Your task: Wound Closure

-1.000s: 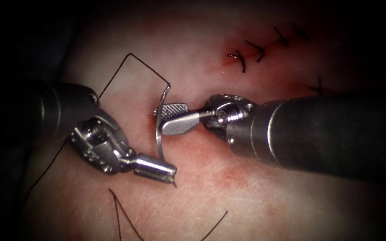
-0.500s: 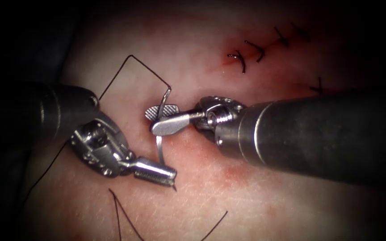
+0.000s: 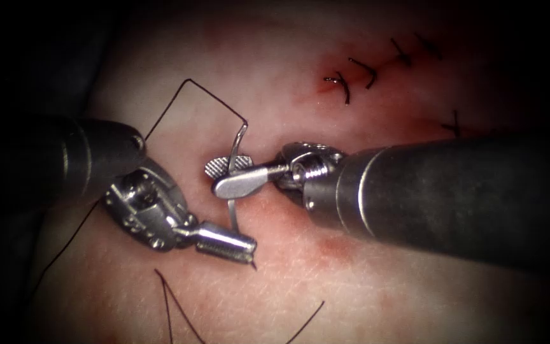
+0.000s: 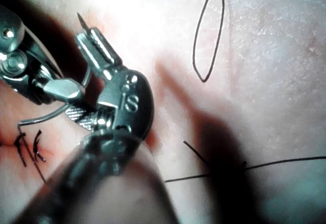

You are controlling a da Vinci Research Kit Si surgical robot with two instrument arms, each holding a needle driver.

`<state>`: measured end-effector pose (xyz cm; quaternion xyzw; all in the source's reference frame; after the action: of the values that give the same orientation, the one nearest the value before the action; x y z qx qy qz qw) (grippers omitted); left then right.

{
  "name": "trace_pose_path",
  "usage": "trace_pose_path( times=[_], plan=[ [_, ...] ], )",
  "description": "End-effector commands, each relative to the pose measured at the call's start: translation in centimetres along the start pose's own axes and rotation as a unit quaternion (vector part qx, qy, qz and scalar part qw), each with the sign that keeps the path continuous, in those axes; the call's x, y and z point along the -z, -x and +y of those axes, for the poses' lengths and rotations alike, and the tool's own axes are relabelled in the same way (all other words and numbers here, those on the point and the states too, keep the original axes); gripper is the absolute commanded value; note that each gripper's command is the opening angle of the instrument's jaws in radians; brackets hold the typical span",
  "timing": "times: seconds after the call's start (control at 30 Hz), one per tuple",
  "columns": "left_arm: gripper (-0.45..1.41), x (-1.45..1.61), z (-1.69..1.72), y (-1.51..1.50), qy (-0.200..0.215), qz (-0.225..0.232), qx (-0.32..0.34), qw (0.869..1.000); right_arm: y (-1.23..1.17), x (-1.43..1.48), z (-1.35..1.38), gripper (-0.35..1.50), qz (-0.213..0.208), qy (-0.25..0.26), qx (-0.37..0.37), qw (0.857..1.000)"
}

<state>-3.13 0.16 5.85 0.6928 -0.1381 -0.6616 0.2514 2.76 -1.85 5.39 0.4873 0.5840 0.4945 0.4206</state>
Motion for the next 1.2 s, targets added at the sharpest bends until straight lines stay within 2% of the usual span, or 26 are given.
trace_pose_path(
  times=[0.03,0.2,0.3,0.33,0.4,0.43,0.73,0.77,0.8,0.83,0.87,0.93,1.2],
  plan=[
    [-0.45,-0.05,0.03,0.06,0.000,0.001,0.000,1.000,0.03,-0.06,0.07,1.06,-0.001,-0.001,-0.003,1.000],
    [-0.45,-0.07,0.03,0.06,-0.001,0.000,0.003,1.000,0.03,-0.07,0.08,0.83,0.000,-0.001,-0.003,1.000],
    [-0.45,-0.09,0.03,0.07,-0.001,0.000,0.003,1.000,0.02,-0.07,0.09,0.51,0.000,-0.001,-0.003,1.000],
    [-0.45,-0.09,0.03,0.07,-0.001,0.000,0.003,1.000,0.02,-0.07,0.09,0.36,0.001,-0.001,-0.004,1.000],
    [-0.45,-0.09,0.03,0.07,-0.001,0.001,0.005,1.000,0.01,-0.07,0.09,-0.14,0.005,0.000,-0.004,1.000],
    [-0.45,-0.09,0.03,0.07,-0.001,0.001,0.005,1.000,0.00,-0.07,0.09,-0.31,0.006,0.000,-0.004,1.000],
    [-0.45,-0.10,0.05,0.06,0.000,0.002,0.007,1.000,-0.05,-0.08,0.08,-0.35,0.014,0.001,-0.007,1.000],
    [-0.45,-0.10,0.06,0.06,0.000,0.002,0.010,1.000,-0.06,-0.08,0.08,-0.33,0.015,0.001,-0.007,1.000],
    [-0.45,-0.11,0.06,0.05,0.001,0.003,0.009,1.000,-0.06,-0.08,0.08,0.17,0.017,0.001,-0.007,1.000],
    [-0.45,-0.11,0.06,0.05,0.002,0.003,0.009,1.000,-0.06,-0.08,0.08,0.49,0.017,0.001,-0.007,1.000],
    [-0.45,-0.11,0.06,0.05,0.002,0.003,0.009,1.000,-0.06,-0.09,0.08,0.78,0.017,0.001,-0.007,1.000],
    [-0.45,-0.11,0.06,0.05,0.002,0.004,0.009,1.000,-0.06,-0.10,0.08,1.14,0.029,0.003,-0.008,1.000],
    [-0.45,-0.11,0.06,0.05,0.002,0.005,0.009,1.000,-0.05,-0.13,0.05,1.21,0.035,0.003,-0.005,0.999]
  ],
)
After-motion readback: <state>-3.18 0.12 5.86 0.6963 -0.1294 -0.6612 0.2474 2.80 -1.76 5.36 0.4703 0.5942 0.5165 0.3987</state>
